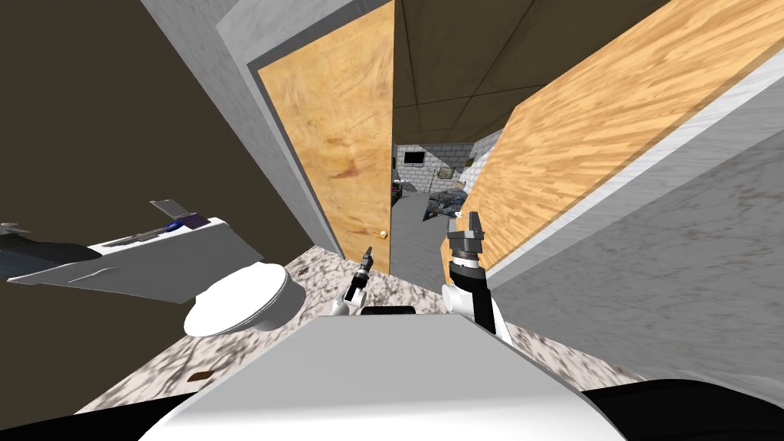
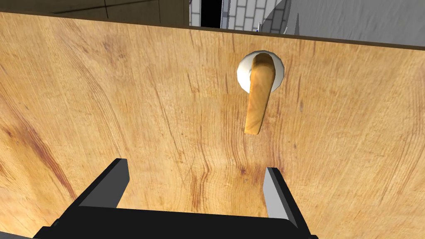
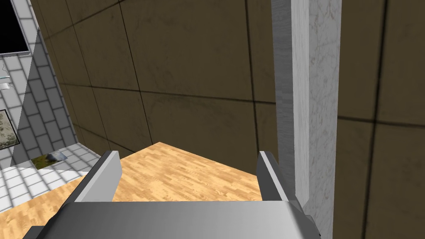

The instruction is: Push the door open

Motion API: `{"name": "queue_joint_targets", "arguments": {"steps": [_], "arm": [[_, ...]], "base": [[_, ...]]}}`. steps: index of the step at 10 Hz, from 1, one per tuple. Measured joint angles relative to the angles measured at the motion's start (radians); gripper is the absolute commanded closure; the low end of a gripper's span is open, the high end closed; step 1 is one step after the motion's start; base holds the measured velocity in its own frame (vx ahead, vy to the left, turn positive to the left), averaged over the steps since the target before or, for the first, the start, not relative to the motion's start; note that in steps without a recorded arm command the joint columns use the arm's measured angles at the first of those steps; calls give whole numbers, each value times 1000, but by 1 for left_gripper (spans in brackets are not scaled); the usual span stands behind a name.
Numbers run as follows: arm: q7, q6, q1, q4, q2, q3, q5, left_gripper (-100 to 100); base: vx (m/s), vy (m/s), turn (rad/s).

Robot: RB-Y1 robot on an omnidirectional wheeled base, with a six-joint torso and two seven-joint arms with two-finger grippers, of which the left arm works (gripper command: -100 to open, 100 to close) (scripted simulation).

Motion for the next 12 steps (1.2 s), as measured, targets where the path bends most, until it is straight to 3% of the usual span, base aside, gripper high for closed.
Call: {"name": "queue_joint_targets", "arguments": {"steps": [6, 8, 12], "arm": [[1, -26, -70, 156, -14, -27, 6, -100], [0, -19, -79, 175, -15, -37, 7, -100], [1, -38, -115, 254, -26, -47, 9, -100]], "base": [[61, 76, -69], [41, 53, -35], [43, 52, -53]]}}
